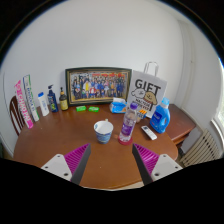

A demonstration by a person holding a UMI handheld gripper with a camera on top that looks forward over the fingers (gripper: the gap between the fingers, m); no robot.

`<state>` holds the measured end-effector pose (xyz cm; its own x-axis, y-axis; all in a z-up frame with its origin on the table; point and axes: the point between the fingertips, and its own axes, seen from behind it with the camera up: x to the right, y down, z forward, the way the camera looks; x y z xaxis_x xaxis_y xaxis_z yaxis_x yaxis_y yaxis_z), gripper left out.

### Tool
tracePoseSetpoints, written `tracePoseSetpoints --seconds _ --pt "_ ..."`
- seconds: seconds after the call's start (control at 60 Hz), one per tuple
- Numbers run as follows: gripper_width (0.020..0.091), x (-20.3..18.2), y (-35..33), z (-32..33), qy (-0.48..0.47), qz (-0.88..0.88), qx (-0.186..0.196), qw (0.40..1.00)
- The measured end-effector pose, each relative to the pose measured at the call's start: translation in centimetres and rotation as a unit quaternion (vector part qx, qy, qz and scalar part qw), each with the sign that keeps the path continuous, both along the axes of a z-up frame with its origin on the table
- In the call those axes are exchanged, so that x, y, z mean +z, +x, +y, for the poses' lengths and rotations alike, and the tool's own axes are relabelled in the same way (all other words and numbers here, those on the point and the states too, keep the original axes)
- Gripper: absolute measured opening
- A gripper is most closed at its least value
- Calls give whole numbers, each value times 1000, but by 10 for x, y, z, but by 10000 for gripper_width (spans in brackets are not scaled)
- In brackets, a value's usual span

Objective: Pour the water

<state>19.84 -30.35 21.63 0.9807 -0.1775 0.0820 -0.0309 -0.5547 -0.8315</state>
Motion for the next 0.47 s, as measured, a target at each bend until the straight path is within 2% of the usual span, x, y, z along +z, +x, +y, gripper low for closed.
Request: tracePoseSetpoints --seconds 0.217,0.467 --pt "854 15 -28 -44 0 -7 5 1000" --pt "855 16 -33 -65 -2 -12 7 1000"
